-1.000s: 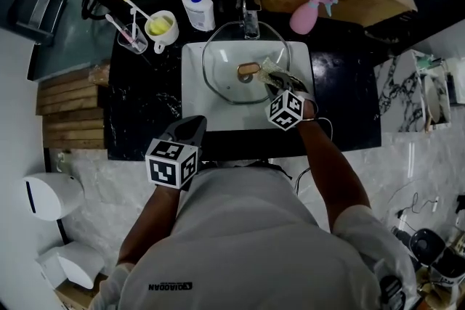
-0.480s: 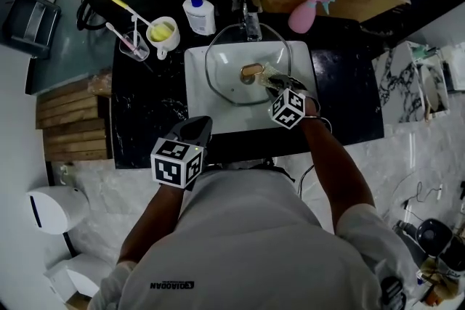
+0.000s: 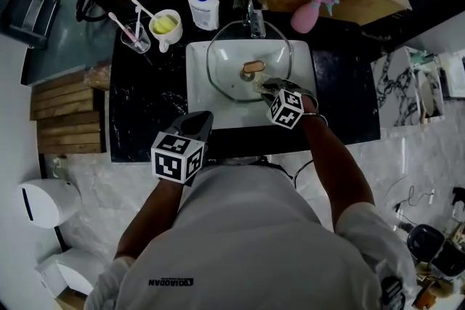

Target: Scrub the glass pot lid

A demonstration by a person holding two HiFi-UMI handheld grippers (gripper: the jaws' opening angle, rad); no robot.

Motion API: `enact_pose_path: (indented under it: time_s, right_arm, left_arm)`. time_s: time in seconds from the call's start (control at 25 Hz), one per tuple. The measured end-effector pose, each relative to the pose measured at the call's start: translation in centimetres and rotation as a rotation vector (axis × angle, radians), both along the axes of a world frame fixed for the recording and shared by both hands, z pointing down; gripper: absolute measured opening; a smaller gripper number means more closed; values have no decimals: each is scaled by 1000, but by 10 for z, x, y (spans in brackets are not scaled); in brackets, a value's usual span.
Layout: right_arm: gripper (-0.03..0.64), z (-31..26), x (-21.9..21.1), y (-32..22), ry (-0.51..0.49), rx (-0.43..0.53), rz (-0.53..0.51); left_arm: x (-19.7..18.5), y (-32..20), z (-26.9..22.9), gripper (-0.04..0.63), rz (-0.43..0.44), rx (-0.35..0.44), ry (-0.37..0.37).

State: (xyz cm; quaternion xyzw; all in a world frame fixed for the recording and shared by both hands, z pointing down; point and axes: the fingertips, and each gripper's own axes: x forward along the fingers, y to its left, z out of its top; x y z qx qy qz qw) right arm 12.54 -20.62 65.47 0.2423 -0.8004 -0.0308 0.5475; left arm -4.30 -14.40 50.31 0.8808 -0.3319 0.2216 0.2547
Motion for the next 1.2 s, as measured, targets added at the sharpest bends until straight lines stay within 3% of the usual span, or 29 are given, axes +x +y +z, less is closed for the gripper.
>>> enact_pose_path:
  time_s: [0.76,1.2]
  right_arm:
    - [115,22,-33,19,85,-91,-288]
    - [115,37,-44,47,97,-284,-430]
  left_arm:
    - [-9,0,3,15,-86,-4,5]
    - [-13,3,4,15,-140,-9,12]
